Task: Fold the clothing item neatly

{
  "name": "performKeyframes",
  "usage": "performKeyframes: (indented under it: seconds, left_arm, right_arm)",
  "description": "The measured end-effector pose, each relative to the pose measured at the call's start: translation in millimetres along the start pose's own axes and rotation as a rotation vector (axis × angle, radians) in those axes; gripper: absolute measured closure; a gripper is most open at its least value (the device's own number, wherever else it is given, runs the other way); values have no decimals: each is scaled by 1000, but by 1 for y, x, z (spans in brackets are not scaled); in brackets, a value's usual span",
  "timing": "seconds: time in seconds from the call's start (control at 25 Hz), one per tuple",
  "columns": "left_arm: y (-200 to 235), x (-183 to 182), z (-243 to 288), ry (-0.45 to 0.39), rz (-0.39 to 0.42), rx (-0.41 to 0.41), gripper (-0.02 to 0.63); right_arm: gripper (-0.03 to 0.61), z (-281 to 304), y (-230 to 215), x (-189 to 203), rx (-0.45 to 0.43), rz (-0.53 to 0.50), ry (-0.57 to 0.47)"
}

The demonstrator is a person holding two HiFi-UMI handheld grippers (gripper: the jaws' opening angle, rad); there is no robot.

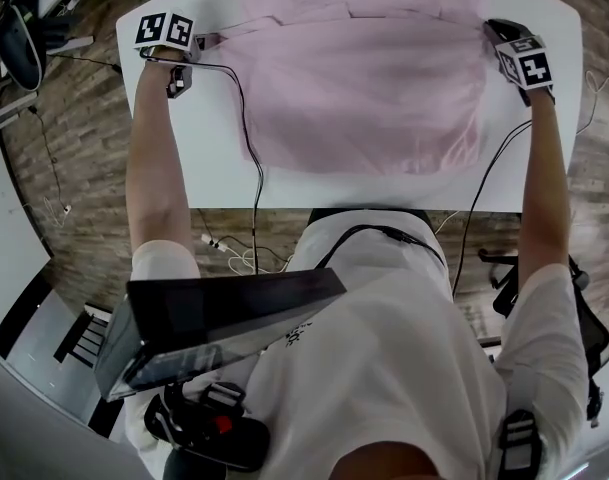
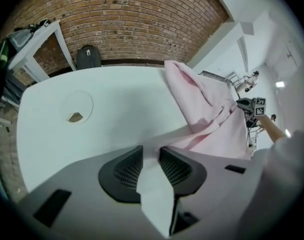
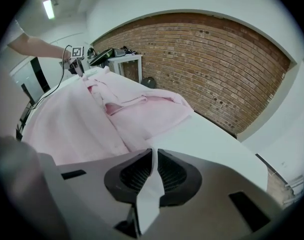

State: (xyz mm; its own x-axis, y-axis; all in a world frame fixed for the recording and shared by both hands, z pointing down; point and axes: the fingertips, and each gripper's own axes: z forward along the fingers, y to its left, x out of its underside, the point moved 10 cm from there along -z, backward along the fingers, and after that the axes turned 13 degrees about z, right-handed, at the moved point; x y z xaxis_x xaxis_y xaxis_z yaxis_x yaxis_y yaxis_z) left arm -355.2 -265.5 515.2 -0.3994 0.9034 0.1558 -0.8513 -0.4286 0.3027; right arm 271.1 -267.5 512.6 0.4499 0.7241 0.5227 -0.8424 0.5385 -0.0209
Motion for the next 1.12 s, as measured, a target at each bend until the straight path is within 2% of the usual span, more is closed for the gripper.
performKeyframes:
  seconds: [0.08, 0.16, 0.28, 0.4, 0.48, 0.6, 0.64, 0.72, 0.84, 0.92, 0.96, 1.0, 1.04, 1.08, 1.12]
  left_arm:
    - [-1, 4, -5, -10, -15, 21, 446]
    - [-1, 10, -11, -21, -18, 19, 416]
    - [2, 18, -27, -61, -27, 24, 411]
    - [-3, 20, -42, -99, -10, 15, 412]
    - [-10, 11, -49, -81, 50, 0, 413]
    - [-30, -12, -51, 59, 271, -128, 413]
    - [-36, -18, -51, 83, 330, -169, 413]
    - [-41, -25, -54, 39, 357, -194, 401]
    - [-44, -20, -65, -107, 307, -186, 397]
    - [-49, -9, -68, -168, 298, -194, 399]
    - [-53, -2, -69, -189, 299, -205, 412]
    - [-58, 7, -69, -213, 296, -220, 526]
    - [-65, 16, -68, -241, 289, -231, 612]
    - [-74, 26, -66, -273, 281, -228, 612]
    - [-84, 35, -63, -304, 276, -212, 612]
  right_arm:
    - [541, -4, 2, 0, -3, -18, 18]
    - [515, -11, 0, -1, -7, 5, -1]
    - [488, -26, -6, -3, -4, 69, -67]
    - [486, -44, 3, -6, 43, 43, -112]
    - [486, -50, 16, -11, 95, -11, -129]
    - [486, -53, 34, -15, 148, -57, -128]
    - [486, -53, 36, -15, 158, -57, -128]
    - [486, -55, 34, -16, 154, -23, -145]
    - [486, -62, 35, -19, 105, 28, -218]
    - [486, -64, 43, -25, 58, 34, -270]
    - [488, -63, 51, -29, 28, 31, -291]
    - [491, -60, 61, -33, -4, 21, -306]
    - [544, -56, 73, -38, -38, 1, -317]
    - [572, -51, 86, -44, -77, -23, -326]
    - [574, -45, 100, -51, -124, -50, -332]
